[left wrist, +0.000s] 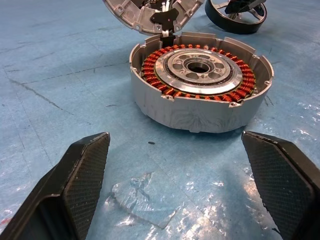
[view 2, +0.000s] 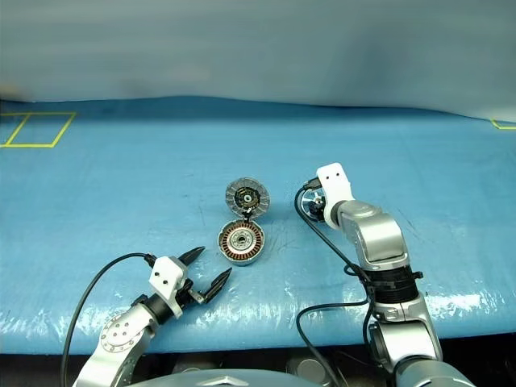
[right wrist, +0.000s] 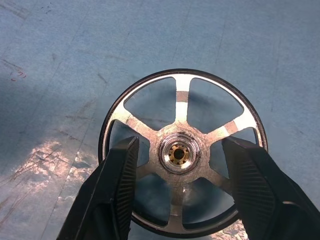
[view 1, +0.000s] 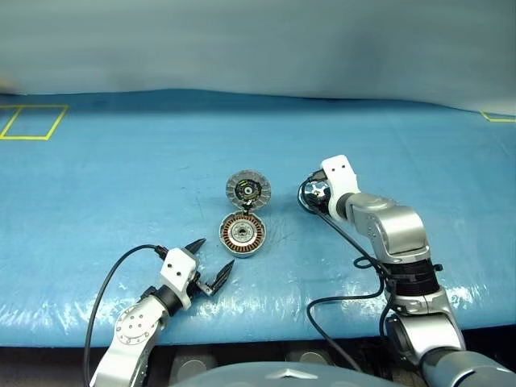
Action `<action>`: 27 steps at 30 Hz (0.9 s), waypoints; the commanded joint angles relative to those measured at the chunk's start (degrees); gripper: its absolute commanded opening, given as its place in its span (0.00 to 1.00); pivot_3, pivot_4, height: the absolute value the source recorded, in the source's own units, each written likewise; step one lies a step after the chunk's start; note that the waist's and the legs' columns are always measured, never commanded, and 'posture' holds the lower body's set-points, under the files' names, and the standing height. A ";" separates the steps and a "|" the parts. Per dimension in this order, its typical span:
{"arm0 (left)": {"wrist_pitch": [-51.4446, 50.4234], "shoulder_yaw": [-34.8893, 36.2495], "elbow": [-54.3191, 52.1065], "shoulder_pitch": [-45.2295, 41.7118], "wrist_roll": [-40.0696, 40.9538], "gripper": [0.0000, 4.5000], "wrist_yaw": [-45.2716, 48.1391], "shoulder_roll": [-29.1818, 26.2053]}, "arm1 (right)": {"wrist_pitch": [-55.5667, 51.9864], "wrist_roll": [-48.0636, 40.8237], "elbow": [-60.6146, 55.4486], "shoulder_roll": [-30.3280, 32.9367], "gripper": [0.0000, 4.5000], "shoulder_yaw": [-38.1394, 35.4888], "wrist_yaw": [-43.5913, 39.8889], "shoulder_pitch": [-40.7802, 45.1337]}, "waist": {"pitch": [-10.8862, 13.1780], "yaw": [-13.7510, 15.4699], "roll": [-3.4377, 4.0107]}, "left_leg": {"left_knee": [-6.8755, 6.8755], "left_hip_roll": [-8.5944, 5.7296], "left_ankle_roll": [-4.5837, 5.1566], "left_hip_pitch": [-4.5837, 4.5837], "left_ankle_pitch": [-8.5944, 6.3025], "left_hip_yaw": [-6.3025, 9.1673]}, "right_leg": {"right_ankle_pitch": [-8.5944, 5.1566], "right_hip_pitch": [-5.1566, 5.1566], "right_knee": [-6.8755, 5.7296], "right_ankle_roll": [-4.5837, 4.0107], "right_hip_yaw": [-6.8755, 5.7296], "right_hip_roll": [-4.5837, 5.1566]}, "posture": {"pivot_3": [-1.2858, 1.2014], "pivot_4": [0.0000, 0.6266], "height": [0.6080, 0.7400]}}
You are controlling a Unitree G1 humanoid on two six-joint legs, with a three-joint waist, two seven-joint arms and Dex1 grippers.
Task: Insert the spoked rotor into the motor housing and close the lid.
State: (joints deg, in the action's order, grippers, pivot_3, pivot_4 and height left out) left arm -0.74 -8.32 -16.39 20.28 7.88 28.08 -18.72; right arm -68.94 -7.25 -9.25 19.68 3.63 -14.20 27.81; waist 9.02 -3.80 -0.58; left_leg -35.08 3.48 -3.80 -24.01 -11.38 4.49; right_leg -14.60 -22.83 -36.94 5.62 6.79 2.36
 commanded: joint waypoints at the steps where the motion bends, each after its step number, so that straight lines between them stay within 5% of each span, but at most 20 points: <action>1: 0.32 0.33 -2.60 -0.03 0.25 1.00 0.08 -0.28 | -0.89 0.02 0.81 0.07 0.61 1.27 -0.20 -2.24 | -0.01 -0.01 -0.02 | 0.00 0.00 0.00 0.02 0.00 0.00 | 0.00 0.02 0.00 0.00 0.00 0.00 | 0.52 0.24 1.00; 5: 0.25 0.34 -2.64 0.00 0.25 1.00 0.06 -0.30 | 1.23 1.64 1.91 0.05 0.61 1.56 1.44 -2.47 | -0.07 0.01 -0.10 | -0.01 0.00 0.00 0.10 0.00 0.00 | -0.01 0.09 0.01 0.00 0.00 0.00 | 0.52 0.24 1.00; 11: 0.36 0.29 -2.59 -0.06 0.22 1.00 0.18 -0.38 | 1.16 2.15 0.12 0.07 0.30 1.64 2.07 -2.63 | -0.20 -0.11 -0.31 | -0.07 0.01 0.00 0.29 0.00 -0.01 | -0.01 0.09 0.01 0.01 0.00 0.00 | 0.52 0.24 1.00; 20: 0.49 0.37 -2.62 -0.39 0.15 1.00 0.34 -0.65 | 0.58 1.49 -10.60 4.82 0.30 3.91 -1.39 -2.89 | -0.19 0.13 -0.28 | -0.01 0.00 0.01 0.06 0.01 -0.01 | 0.00 0.04 0.01 0.01 0.02 0.01 | 0.52 0.24 1.00; 27: 0.92 1.06 -2.98 -0.53 -0.18 1.00 -0.12 -1.17 | 2.26 -10.38 -29.44 19.75 0.29 8.27 -21.69 -0.63 | 0.07 0.19 0.14 | -0.01 0.00 0.02 -0.48 0.01 0.03 | 0.01 -0.49 -0.02 0.01 0.01 -0.02 | 0.52 0.24 1.00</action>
State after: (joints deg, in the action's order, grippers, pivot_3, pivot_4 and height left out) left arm -0.78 -7.95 -16.51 19.69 7.83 28.03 -19.45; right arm -68.82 -13.81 -32.87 38.45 10.78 -30.53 26.07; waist 9.09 -3.61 -0.43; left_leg -35.07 3.49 -3.78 -24.50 -11.37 4.53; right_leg -14.59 -23.35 -36.97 5.63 6.79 2.33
